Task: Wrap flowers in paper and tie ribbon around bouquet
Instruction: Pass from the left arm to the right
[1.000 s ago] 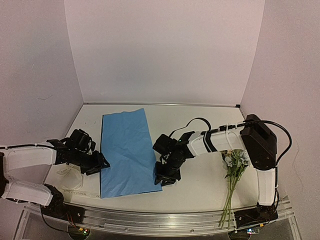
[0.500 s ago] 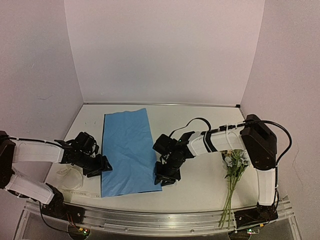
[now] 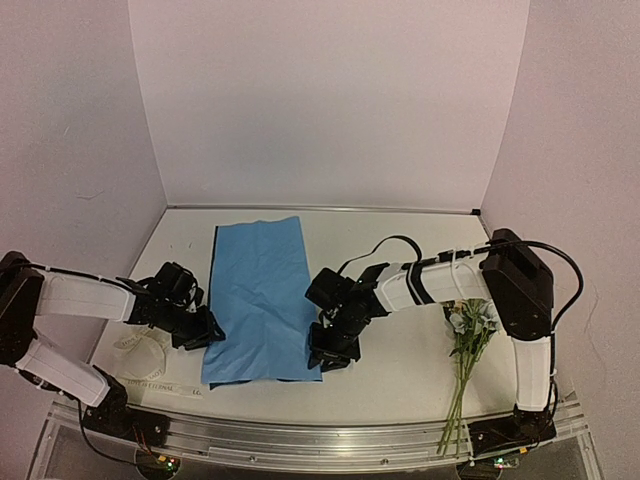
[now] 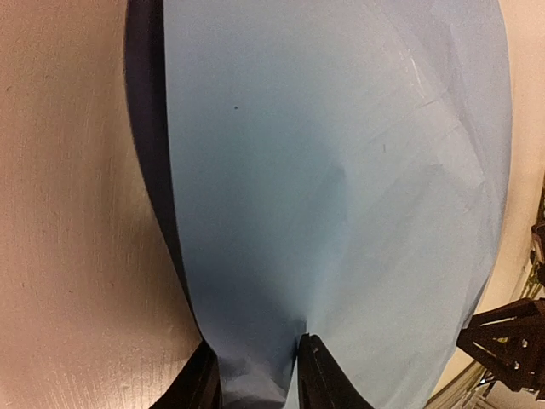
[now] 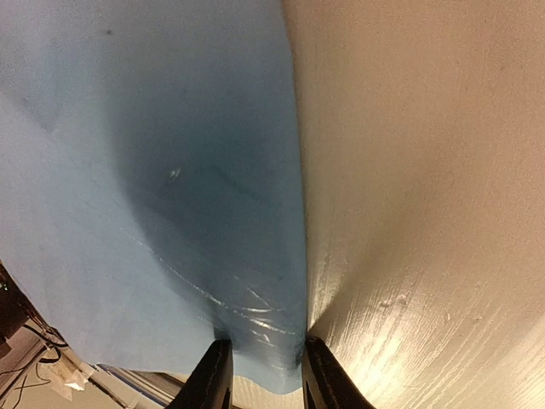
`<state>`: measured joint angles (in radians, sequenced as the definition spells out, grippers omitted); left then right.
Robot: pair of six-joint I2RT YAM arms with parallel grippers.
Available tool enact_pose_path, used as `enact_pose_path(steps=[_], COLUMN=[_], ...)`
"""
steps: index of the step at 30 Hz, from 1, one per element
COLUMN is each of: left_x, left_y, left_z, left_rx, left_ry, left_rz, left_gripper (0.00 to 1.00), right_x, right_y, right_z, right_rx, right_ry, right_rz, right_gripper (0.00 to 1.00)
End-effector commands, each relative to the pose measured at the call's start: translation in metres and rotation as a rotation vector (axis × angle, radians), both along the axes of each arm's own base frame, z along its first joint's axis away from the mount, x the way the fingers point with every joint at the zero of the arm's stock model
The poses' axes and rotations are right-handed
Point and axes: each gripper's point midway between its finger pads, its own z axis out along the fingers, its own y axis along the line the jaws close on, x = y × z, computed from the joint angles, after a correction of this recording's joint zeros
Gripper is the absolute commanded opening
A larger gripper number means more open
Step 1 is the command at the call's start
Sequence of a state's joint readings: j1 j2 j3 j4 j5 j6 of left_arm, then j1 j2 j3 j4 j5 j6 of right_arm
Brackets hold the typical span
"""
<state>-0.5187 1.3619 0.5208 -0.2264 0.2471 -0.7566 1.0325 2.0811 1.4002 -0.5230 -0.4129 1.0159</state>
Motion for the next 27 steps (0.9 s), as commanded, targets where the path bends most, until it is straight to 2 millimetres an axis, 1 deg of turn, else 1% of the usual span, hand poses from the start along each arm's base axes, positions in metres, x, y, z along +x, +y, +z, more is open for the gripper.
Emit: enact_pose_path(steps=[1, 4, 8, 10, 12, 16, 19, 21, 23, 27], left_x=[0.015, 0.016, 0.017, 0.021, 0.028, 0.049, 0.06, 0.065, 0.065, 0.055], left_y=[-0.013, -0.011, -0.007, -0.007, -0.008, -0.016, -0.021, -0.02, -0.02, -0.014], left_z=[0.023, 0.031, 0.045, 0.058, 0.074, 0.121, 0.149, 0.157, 0.162, 0.163], left_rx=[-0.046, -0.03, -0.015, -0.011, -0.007, 0.008, 0.042, 0.086, 0.097, 0.123], left_ry=[-0.044, -0.053, -0.084, -0.118, -0.161, -0.278, -0.322, -0.315, -0.31, -0.289], left_rz=[-0.019, -0.018, -0.024, -0.032, -0.043, -0.099, -0.165, -0.186, -0.201, -0.223], left_gripper=[0.2, 0.12, 0.01, 0.0, 0.0, 0.0, 0.0, 0.0, 0.0, 0.01], right_x=[-0.003, -0.003, -0.003, -0.002, 0.0, 0.005, 0.009, 0.011, 0.014, 0.016], right_y=[-0.021, -0.021, -0.019, -0.015, -0.006, 0.022, 0.034, 0.041, 0.047, 0.056], right_z=[-0.034, -0.034, -0.031, -0.025, -0.018, 0.007, 0.025, 0.033, 0.036, 0.04], right_rx=[-0.117, -0.117, -0.108, -0.089, -0.054, 0.055, 0.105, 0.127, 0.141, 0.163], right_ry=[0.013, 0.012, 0.012, 0.011, 0.014, 0.015, 0.006, 0.002, 0.003, 0.006], right_rz=[-0.014, -0.014, -0.016, -0.018, -0.022, -0.027, -0.025, -0.023, -0.032, -0.038], right_gripper=[0.29, 0.29, 0.29, 0.3, 0.31, 0.39, 0.41, 0.41, 0.41, 0.41])
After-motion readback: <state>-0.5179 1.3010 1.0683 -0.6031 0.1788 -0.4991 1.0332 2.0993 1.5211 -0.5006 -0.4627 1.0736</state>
